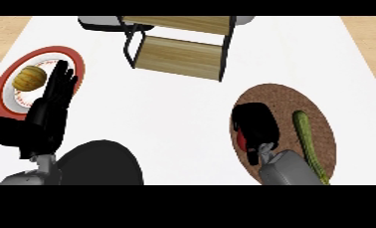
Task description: Pick the tomato from the placemat and place it in the tiered shelf
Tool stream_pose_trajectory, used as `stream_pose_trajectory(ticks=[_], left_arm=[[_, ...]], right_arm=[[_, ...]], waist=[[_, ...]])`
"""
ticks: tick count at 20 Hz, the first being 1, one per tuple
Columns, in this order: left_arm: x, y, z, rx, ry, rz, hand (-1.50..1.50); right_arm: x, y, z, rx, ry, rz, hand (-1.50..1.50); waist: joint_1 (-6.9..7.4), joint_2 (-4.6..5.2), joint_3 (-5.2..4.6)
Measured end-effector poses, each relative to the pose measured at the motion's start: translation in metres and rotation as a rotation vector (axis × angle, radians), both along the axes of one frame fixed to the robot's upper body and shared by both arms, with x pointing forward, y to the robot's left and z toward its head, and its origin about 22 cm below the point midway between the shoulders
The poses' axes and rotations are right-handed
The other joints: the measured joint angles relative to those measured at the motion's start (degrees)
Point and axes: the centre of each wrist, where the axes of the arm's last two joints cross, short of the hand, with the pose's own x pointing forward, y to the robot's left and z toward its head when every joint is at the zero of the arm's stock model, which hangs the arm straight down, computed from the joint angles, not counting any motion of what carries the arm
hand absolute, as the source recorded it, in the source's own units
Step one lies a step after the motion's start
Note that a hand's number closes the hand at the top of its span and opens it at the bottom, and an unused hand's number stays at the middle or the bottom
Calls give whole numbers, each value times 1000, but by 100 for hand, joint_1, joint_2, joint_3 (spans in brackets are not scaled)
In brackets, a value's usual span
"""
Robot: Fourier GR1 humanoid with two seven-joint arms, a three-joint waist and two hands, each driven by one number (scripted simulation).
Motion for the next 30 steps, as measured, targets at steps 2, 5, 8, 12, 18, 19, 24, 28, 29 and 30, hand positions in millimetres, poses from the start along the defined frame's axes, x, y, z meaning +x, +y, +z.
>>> stream_pose_trajectory(ticks=[2,5,8,12,18,19,24,28,29,30], left_arm=[[2,-3,1,-2,-1,-12,0],[6,-9,1,-3,-6,-31,0],[10,-14,2,-1,-9,-51,0],[14,-20,3,3,-9,-71,0],[15,-20,1,4,5,-71,0],[15,-18,0,4,9,-67,0],[15,-17,-1,5,14,-51,0],[16,-14,-2,8,15,-44,0],[16,-14,-2,5,15,-41,0],[17,-12,1,5,10,-39,0]], right_arm=[[-3,22,4,24,-9,-78,150],[-9,51,13,106,-32,-181,150],[-13,78,28,182,-64,-243,150],[-15,104,60,301,-166,-258,150],[-11,122,117,462,-395,-259,150],[-9,124,126,475,-435,-263,150],[2,133,158,484,-579,-295,150],[13,137,175,482,-646,-322,150],[16,137,179,482,-659,-329,150],[20,138,182,479,-671,-340,150]], waist=[[81,11,2],[217,48,39],[347,67,54],[438,52,59],[409,-15,49],[398,-22,45],[311,-55,35],[256,-45,36],[243,-44,37],[245,-40,38]])
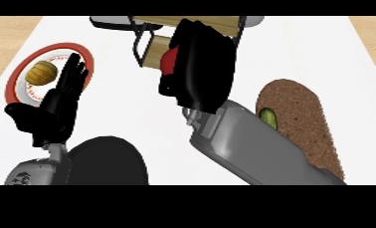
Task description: Pick the tomato from the placemat and place it in the tiered shelf
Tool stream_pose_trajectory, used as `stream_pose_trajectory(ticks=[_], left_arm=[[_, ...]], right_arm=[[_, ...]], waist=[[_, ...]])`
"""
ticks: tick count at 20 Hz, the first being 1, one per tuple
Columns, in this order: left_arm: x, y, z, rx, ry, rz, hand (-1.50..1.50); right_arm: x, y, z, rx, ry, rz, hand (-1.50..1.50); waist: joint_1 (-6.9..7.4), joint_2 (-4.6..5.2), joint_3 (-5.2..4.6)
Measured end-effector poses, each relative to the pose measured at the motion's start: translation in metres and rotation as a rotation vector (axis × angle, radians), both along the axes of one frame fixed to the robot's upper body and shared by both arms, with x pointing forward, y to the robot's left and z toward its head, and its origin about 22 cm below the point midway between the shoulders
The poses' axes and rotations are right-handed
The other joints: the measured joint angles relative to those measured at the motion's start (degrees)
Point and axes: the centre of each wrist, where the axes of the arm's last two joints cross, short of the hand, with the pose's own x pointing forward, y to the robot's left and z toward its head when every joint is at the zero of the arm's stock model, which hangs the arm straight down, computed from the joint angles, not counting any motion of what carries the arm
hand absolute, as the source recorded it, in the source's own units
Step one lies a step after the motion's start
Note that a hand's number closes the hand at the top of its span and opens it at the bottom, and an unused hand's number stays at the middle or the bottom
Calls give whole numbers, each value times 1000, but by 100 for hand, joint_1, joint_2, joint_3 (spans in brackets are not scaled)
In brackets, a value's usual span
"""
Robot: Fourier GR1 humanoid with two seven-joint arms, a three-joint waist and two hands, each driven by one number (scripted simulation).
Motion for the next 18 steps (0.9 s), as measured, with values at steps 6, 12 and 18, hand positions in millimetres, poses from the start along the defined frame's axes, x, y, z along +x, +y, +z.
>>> stream_pose_trajectory(ticks=[6,12,18], left_arm=[[-2,-4,0,-2,-6,0,0],[-1,-3,1,1,-13,2,0],[-1,-1,4,6,-18,1,0]], right_arm=[[20,2,9,-4,-34,-63,150],[42,5,14,5,-53,-114,150],[65,0,-1,2,-66,-153,150]], waist=[[5,30,6],[13,77,11],[15,112,16]])
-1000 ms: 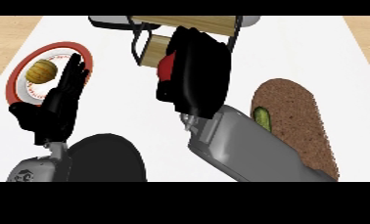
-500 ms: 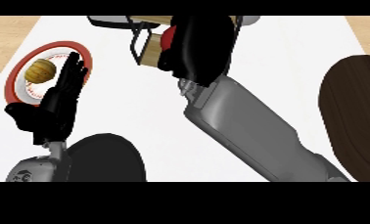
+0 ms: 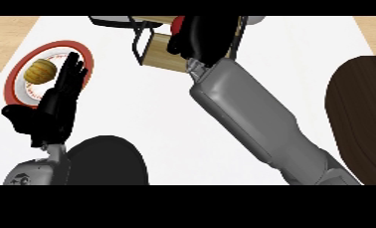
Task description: Pick the tomato from the placemat and place it in the tiered shelf
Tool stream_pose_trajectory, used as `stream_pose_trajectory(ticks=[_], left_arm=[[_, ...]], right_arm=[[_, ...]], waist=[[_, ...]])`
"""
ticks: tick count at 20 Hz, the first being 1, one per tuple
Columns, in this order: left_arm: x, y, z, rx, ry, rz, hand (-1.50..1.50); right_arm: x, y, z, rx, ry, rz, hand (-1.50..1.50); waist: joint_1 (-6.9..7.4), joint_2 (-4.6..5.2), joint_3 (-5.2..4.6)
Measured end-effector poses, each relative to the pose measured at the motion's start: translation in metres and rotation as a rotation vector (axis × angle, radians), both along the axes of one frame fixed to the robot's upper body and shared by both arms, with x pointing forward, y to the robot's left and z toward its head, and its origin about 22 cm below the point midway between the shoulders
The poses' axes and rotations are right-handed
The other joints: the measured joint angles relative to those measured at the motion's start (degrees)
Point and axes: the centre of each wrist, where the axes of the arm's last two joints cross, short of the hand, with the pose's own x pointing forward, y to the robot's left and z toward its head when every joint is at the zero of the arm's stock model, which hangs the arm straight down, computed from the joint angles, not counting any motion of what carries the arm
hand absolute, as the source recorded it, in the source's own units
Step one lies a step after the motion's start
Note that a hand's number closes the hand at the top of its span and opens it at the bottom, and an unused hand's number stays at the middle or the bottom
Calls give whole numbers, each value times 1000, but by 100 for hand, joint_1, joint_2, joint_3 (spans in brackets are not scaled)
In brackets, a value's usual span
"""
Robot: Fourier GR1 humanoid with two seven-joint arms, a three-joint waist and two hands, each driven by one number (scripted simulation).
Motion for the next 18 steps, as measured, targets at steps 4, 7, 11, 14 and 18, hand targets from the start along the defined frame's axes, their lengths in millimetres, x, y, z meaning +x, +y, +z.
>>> stream_pose_trajectory(ticks=[4,7,11,14,18], left_arm=[[-1,0,2,-6,-2,-7,0],[-3,-2,-2,-7,-2,-5,0],[-4,-2,2,-7,-1,-8,0],[-1,-4,3,-8,-8,-8,0],[0,-7,4,-9,-8,-8,0]], right_arm=[[15,-5,-9,17,-15,-19,150],[26,-7,-12,34,-19,-31,150],[40,-12,-20,65,-8,-53,150],[48,-20,-27,131,-25,-68,-150],[59,-27,-36,207,2,-83,-150]], waist=[[10,10,3],[9,17,3],[4,21,4],[35,44,5],[47,48,6]])
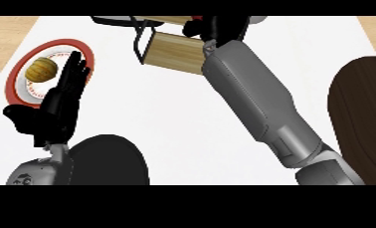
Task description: Pick the tomato from the placemat and place it in the tiered shelf
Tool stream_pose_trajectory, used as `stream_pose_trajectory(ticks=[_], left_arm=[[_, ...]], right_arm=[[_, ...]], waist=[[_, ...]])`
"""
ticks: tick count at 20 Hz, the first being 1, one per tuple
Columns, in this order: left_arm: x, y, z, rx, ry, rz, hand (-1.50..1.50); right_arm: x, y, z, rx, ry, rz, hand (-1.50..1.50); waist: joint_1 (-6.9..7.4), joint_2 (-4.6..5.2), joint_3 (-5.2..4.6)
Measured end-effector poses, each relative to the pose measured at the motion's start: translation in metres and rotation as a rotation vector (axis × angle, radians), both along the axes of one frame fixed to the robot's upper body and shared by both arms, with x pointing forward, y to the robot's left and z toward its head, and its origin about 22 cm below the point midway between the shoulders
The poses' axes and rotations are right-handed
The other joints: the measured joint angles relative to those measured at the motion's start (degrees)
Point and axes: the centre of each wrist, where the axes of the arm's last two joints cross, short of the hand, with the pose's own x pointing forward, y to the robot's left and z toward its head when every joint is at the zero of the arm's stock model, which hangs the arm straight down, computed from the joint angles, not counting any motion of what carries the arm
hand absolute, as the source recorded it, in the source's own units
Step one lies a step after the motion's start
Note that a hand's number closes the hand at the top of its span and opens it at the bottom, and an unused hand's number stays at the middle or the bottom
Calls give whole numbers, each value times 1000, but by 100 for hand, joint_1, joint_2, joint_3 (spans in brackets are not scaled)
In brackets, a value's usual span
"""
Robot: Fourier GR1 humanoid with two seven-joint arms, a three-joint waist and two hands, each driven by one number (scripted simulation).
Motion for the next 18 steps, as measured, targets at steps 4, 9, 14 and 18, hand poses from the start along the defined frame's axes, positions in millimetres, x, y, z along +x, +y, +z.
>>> stream_pose_trajectory(ticks=[4,9,14,18], left_arm=[[1,0,-3,1,-1,1,0],[3,4,0,-4,3,-1,0],[-2,9,-2,2,9,15,0],[-7,15,-2,3,19,40,0]], right_arm=[[7,0,0,70,13,-4,-150],[9,7,5,122,-37,22,-150],[9,11,21,204,-143,37,-150],[8,10,27,240,-194,10,-150]], waist=[[-15,-2,0],[-14,-12,0],[-104,-41,1],[-260,-93,0]])
